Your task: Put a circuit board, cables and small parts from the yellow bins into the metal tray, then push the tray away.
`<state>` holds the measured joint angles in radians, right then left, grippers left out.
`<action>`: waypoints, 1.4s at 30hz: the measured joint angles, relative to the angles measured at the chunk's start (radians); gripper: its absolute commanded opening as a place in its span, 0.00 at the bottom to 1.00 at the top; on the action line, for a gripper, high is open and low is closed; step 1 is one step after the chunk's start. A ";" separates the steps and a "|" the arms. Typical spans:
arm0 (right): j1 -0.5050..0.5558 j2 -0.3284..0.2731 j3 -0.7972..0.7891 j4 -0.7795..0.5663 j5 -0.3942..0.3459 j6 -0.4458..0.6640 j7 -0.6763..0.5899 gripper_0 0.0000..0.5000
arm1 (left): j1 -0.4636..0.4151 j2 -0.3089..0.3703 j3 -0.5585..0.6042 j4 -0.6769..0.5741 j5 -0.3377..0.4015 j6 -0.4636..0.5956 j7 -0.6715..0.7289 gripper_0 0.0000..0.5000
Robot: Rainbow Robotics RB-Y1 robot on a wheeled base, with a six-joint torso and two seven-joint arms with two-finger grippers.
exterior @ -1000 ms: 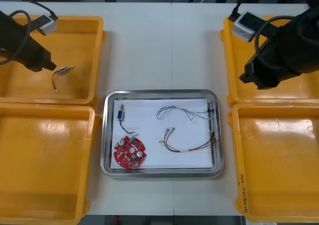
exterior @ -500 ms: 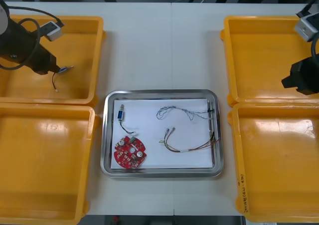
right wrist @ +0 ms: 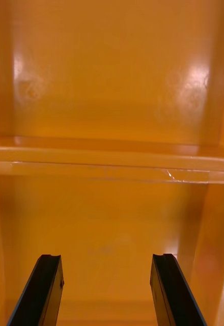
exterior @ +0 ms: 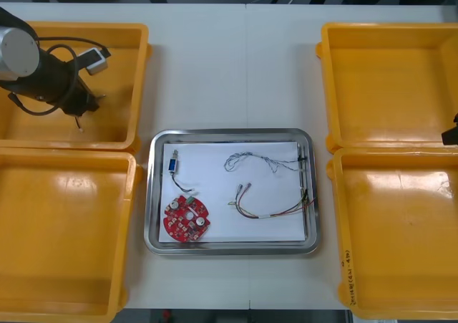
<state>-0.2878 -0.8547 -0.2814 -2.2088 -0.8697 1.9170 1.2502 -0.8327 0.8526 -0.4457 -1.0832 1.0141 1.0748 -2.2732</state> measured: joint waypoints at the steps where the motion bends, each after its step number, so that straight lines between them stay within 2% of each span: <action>1: 0.013 0.000 -0.005 0.000 0.000 0.000 0.000 1.00 | 0.000 -0.001 -0.002 0.003 0.000 0.000 0.000 1.00; 7: 0.075 0.000 -0.029 0.000 -0.001 0.000 0.000 1.00 | 0.000 -0.008 -0.008 0.013 0.000 -0.023 0.000 1.00; 13: 0.085 0.014 -0.057 0.000 -0.001 0.000 -0.003 1.00 | -0.005 -0.008 -0.033 0.020 0.002 -0.055 0.000 1.00; 14: 0.085 0.021 -0.065 0.000 -0.001 0.000 -0.003 1.00 | -0.006 -0.009 -0.033 0.020 0.002 -0.056 0.000 0.77; 15: 0.085 0.027 -0.072 0.000 -0.001 0.000 -0.003 1.00 | -0.007 -0.009 -0.033 0.022 0.002 -0.057 0.000 0.26; 16: 0.085 0.033 -0.078 0.000 -0.001 0.000 -0.003 1.00 | -0.007 -0.009 -0.033 0.023 0.003 -0.057 0.000 0.01; 33: 0.085 0.049 -0.086 -0.006 0.008 0.000 -0.003 1.00 | -0.010 -0.009 -0.033 0.038 0.019 -0.055 0.000 0.00; 42: 0.085 0.050 -0.086 -0.008 0.003 0.000 -0.003 1.00 | -0.013 -0.009 0.051 0.024 0.021 0.092 0.000 0.00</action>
<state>-0.2025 -0.8047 -0.3671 -2.2165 -0.8665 1.9170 1.2472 -0.8458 0.8440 -0.3952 -1.0588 1.0356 1.1672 -2.2732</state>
